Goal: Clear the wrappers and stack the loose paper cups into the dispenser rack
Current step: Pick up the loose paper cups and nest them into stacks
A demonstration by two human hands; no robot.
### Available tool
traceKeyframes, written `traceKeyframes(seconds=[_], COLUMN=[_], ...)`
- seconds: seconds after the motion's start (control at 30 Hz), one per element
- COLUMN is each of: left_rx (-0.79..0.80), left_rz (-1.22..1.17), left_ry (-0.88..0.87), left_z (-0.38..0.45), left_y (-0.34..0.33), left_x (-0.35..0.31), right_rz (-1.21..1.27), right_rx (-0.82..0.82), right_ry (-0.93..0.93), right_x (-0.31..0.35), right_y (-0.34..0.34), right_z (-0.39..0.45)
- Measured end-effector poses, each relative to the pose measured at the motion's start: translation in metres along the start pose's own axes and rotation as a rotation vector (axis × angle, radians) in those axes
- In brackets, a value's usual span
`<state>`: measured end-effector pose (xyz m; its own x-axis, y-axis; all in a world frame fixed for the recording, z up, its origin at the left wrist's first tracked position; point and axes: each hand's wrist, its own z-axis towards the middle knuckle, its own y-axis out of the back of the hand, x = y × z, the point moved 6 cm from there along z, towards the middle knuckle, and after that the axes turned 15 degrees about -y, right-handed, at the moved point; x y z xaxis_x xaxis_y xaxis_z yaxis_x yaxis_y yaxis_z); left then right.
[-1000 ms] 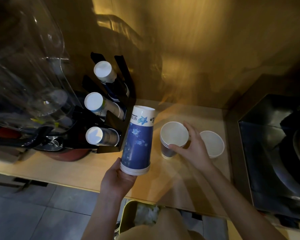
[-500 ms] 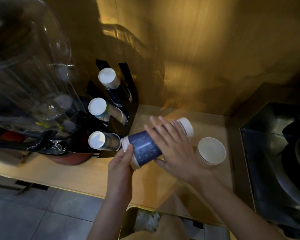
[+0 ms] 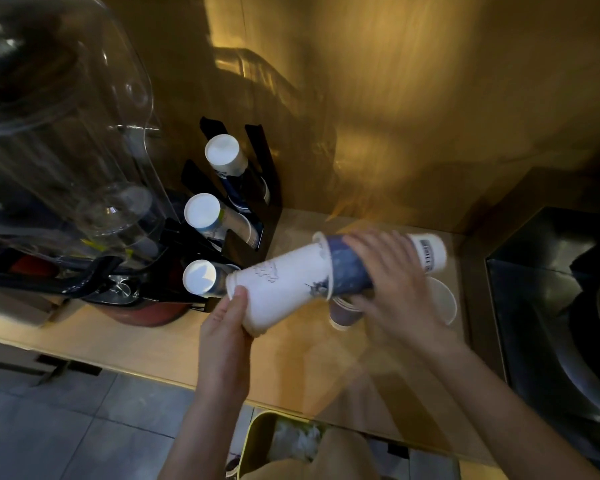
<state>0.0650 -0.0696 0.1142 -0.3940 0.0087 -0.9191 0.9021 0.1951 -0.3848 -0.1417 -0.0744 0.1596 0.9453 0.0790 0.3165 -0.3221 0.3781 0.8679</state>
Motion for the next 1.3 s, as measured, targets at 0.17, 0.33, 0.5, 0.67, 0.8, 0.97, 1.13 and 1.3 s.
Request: traceKeyframes(seconds=[0.17, 0.33, 0.5, 0.67, 0.8, 0.97, 1.13, 1.3], left_rx=[-0.073, -0.082, -0.219, -0.218, -0.205, -0.200, -0.150, 0.018], left_rz=[-0.304, -0.690, -0.691, -0.671, -0.679, -0.679, -0.667, -0.580], left_ry=[0.195, 0.435, 0.533, 0.531, 0.532, 0.559, 0.550, 0.492], left_z=[0.010, -0.001, -0.003, -0.004, -0.008, -0.011, -0.013, -0.011], left_y=[0.019, 0.013, 0.022, 0.023, 0.020, 0.009, -0.012, -0.050], left_x=[0.016, 0.036, 0.057, 0.056, 0.055, 0.054, 0.050, 0.043], right_rz=[0.630, 0.985, 0.895, 0.722, 0.570, 0.347, 0.322, 0.775], right_rx=[-0.183, -0.128, 0.073, 0.240, 0.287, 0.300, 0.382, 0.271], right_ry=[-0.504, -0.610, -0.679, -0.726, -0.705, -0.638, -0.632, -0.783], right_x=[-0.043, -0.041, -0.045, -0.052, -0.055, -0.054, -0.058, -0.063], right_y=[0.046, 0.042, -0.007, -0.042, -0.048, -0.046, -0.047, -0.020], right_z=[0.012, 0.004, -0.015, -0.030, -0.033, -0.031, -0.033, -0.031])
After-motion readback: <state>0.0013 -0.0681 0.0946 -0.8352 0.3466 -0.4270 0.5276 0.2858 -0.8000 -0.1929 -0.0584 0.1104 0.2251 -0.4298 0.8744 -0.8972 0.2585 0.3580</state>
